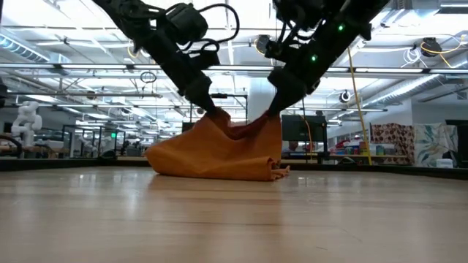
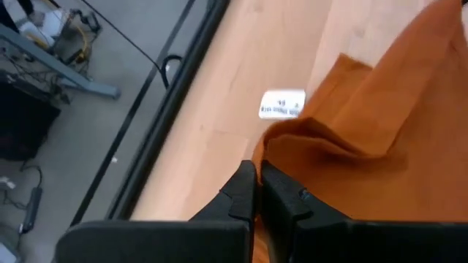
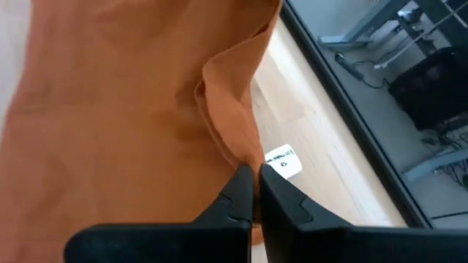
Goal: Roll towel
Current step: Roll the brown towel
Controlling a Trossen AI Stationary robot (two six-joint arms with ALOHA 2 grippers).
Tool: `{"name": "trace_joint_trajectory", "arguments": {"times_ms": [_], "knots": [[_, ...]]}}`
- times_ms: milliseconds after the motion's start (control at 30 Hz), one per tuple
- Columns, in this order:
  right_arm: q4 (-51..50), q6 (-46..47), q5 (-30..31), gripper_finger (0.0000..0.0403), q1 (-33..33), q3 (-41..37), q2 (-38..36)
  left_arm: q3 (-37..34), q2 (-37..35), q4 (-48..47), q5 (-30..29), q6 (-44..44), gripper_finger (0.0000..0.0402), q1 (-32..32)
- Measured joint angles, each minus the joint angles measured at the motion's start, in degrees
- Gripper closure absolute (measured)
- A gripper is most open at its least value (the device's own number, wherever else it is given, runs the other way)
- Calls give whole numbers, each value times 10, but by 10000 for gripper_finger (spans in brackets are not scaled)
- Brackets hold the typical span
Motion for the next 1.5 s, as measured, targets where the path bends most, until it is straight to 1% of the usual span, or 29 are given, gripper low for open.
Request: {"name": "trace_joint_trajectory", "arguments": {"times_ms": [233, 567, 833, 1200, 1333, 1500], "knots": [[-11, 1, -2, 401, -16, 0, 17, 0, 12, 22, 0, 1, 387, 6], [-21, 4, -3, 401, -21, 0, 18, 0, 33, 35, -4, 13, 387, 6], [-32, 4, -3, 401, -25, 0, 18, 0, 33, 33, -27, 14, 387, 7], [-31, 1, -9, 399, -35, 0, 18, 0, 33, 30, -28, 10, 387, 9], [-31, -1, -9, 378, -35, 0, 18, 0, 33, 29, -28, 10, 387, 10], [-31, 2, -7, 329, -36, 0, 18, 0, 40, 29, -29, 10, 387, 23]]}}
